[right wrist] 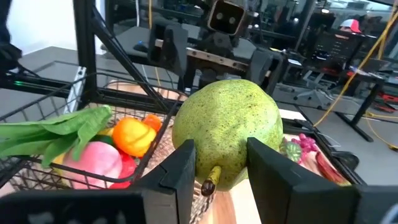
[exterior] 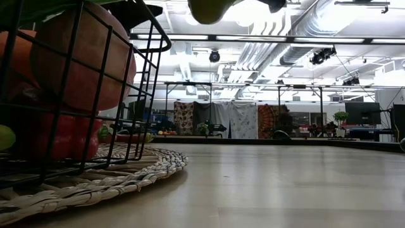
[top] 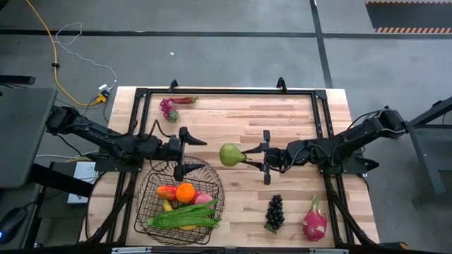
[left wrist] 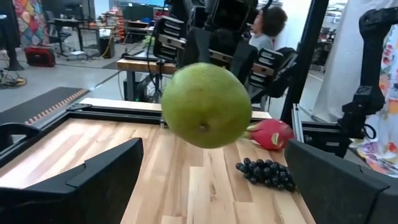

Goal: Build produce basket
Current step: Put the green pear into the black wire basket

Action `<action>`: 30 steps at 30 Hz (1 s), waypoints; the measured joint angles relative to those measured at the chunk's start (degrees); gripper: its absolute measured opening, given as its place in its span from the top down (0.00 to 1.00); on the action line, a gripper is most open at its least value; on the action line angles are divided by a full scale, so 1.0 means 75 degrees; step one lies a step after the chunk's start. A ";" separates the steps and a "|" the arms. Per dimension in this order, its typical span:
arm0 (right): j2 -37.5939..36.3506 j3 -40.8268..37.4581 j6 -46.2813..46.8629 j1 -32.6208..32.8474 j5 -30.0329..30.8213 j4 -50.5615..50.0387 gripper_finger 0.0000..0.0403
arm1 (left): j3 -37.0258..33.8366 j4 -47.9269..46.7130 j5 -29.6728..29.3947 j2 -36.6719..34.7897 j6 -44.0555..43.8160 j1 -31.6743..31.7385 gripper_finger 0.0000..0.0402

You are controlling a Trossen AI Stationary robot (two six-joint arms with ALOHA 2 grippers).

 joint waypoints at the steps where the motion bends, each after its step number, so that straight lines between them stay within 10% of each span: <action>1: 0.0000 0.0000 -0.0001 0.0000 -0.0006 0.0000 0.71 | 0.0000 0.0011 -0.0007 -0.0008 0.0002 0.0000 0.05; 19: 0.0322 0.0000 0.0042 -0.0052 -0.0437 0.0235 0.71 | 0.0000 -0.0171 -0.0670 -0.0256 -0.0059 0.0000 0.05; 30: 0.2449 0.1421 0.0206 -0.0201 -0.1891 0.0826 0.71 | 0.0000 -0.0863 -0.1756 -0.0969 -0.0122 0.0000 0.05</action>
